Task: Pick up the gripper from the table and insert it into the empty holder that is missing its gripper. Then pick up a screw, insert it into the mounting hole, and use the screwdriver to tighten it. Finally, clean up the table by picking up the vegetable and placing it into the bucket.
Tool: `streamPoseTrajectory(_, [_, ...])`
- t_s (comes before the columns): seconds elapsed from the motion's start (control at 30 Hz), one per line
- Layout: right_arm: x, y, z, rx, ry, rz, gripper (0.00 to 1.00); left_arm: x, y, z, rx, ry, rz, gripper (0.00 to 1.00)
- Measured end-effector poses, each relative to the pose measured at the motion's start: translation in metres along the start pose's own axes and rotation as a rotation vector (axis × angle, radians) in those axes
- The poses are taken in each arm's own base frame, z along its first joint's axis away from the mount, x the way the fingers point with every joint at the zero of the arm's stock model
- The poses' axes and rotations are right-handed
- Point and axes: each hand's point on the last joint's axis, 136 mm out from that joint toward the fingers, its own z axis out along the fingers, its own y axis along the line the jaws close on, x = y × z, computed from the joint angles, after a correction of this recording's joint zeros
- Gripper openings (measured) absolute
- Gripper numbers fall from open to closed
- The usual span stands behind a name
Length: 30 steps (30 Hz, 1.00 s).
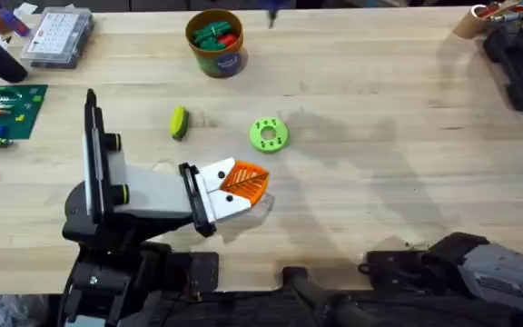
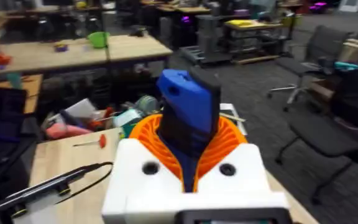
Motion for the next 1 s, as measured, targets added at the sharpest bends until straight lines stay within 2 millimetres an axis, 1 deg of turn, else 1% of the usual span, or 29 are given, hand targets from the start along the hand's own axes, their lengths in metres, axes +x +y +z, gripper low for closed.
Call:
streamPoseTrajectory(0.13, [0.012, 0.015, 0.018, -0.061, 0.017, 0.021, 0.046, 0.0, 0.0, 0.0, 0.0, 0.0, 0.0, 0.016])
streamPoseTrajectory(0.23, [0.015, 0.026, 0.024, -0.095, 0.021, 0.027, 0.048, 0.0, 0.0, 0.0, 0.0, 0.0, 0.0, 0.016])
streamPoseTrajectory(0.33, [0.01, 0.038, 0.027, -0.144, 0.0, 0.005, 0.047, 0.0, 0.0, 0.0, 0.0, 0.0, 0.0, 0.016])
streamPoseTrajectory(0.5, [0.005, 0.058, 0.023, -0.252, -0.027, -0.054, 0.047, 0.0, 0.0, 0.0, 0.0, 0.0, 0.0, 0.016])
streamPoseTrajectory(0.67, [0.004, 0.066, 0.022, -0.309, -0.064, -0.091, 0.046, 0.0, 0.0, 0.0, 0.0, 0.0, 0.0, 0.016])
streamPoseTrajectory(1.0, [0.025, 0.072, 0.019, -0.357, -0.164, -0.052, 0.046, 0.0, 0.0, 0.0, 0.0, 0.0, 0.0, 0.016])
